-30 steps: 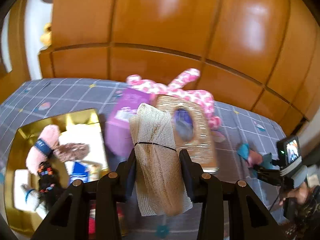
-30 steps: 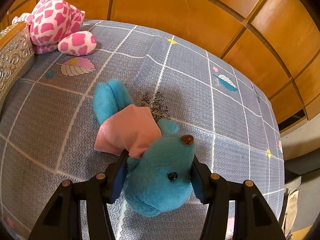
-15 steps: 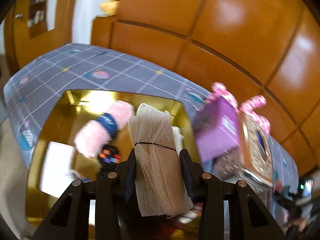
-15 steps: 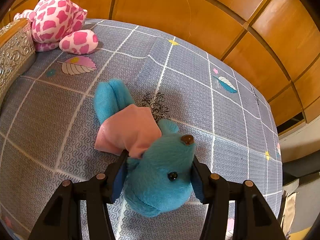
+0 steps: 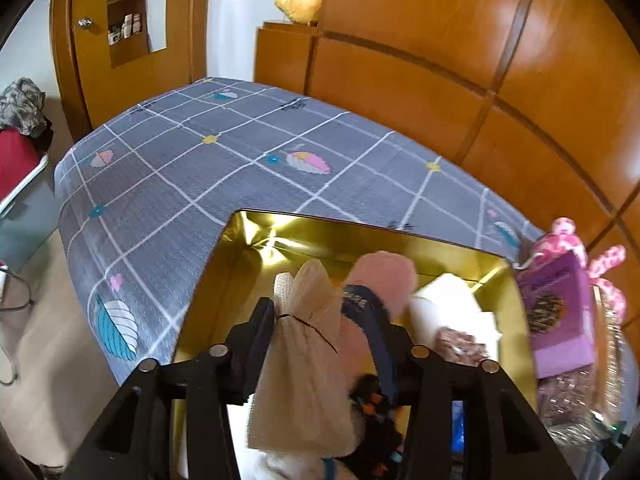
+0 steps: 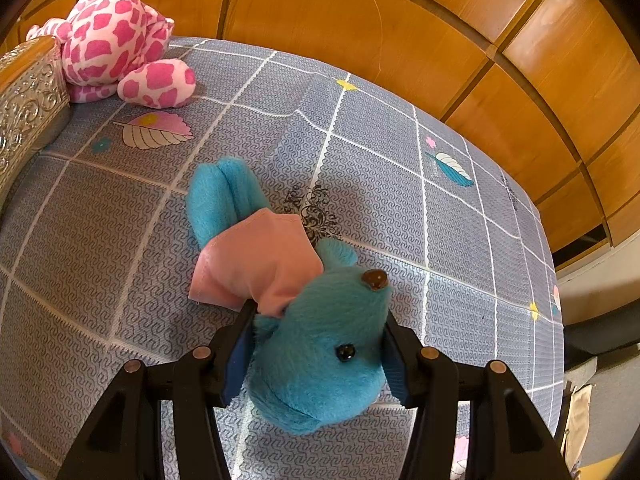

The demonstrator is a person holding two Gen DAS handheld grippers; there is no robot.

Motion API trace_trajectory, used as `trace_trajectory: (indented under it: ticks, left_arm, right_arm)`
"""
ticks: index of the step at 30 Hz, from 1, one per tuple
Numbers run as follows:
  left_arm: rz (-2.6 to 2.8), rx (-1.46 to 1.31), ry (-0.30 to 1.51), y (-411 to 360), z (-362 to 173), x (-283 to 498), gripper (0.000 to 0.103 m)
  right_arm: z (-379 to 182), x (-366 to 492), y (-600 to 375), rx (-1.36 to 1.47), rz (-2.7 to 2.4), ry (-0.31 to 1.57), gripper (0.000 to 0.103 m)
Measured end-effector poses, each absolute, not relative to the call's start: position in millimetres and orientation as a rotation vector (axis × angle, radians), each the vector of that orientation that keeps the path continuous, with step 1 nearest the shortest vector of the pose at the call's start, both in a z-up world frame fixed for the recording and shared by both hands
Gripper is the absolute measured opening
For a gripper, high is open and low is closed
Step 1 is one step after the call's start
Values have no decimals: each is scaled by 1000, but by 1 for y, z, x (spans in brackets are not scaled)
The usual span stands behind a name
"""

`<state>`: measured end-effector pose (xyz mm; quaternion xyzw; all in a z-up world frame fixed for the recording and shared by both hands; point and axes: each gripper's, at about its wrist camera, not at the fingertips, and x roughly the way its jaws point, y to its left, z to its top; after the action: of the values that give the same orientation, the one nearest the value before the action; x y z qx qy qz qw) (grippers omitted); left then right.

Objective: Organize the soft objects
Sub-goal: 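Carry the beige roll into the gold tray and open the left tool, then carry the blue bear into the gold tray and release it with right tool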

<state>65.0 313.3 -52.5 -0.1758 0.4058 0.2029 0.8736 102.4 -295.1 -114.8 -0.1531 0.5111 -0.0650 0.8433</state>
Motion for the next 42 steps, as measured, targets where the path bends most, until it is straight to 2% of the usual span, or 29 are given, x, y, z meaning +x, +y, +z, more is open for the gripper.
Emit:
trace_trajectory:
  ticks: [1, 3, 5, 15, 27, 36, 42]
  left_arm:
    - [430, -373, 847, 315, -53, 65, 60]
    - [453, -362, 832, 316, -52, 63, 78]
    - [484, -335, 817, 312, -49, 58, 86]
    - [443, -237, 682, 244, -22, 19, 103]
    - [352, -109, 707, 157, -26, 11, 103]
    - [359, -142, 706, 153, -34, 3, 103]
    - [361, -62, 681, 147, -30, -2, 103]
  right_arm:
    - [-115, 103, -295, -323, -138, 1079, 56]
    - [-116, 103, -295, -326, -144, 1079, 56]
    - [-116, 103, -295, -329, -148, 1078, 56]
    - [-116, 102, -293, -332, -163, 1074, 56]
    - [-103, 102, -304, -165, -162, 1072, 50]
    - [-85, 92, -304, 170, -26, 1049, 49]
    - [-98, 86, -282, 215, -4, 1066, 49]
